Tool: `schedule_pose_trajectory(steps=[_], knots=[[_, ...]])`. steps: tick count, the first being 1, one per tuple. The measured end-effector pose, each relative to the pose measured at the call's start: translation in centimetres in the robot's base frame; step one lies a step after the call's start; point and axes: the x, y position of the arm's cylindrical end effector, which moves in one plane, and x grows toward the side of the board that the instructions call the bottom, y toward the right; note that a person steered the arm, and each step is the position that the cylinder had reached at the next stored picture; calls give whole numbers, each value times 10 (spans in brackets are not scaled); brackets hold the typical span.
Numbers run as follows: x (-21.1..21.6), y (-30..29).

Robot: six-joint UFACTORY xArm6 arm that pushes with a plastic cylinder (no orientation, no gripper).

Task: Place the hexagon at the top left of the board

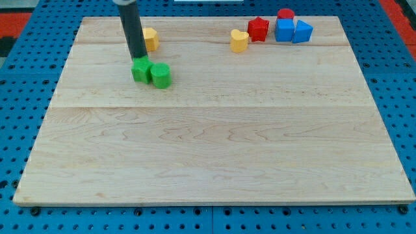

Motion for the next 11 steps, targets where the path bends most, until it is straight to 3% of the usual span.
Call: schedule_pose_trajectory(steps=[3,5,7,9,10,11], knots=[[6,30],[-8,89],[-85,19],[-101,-41],[-98,-2],[-123,76]])
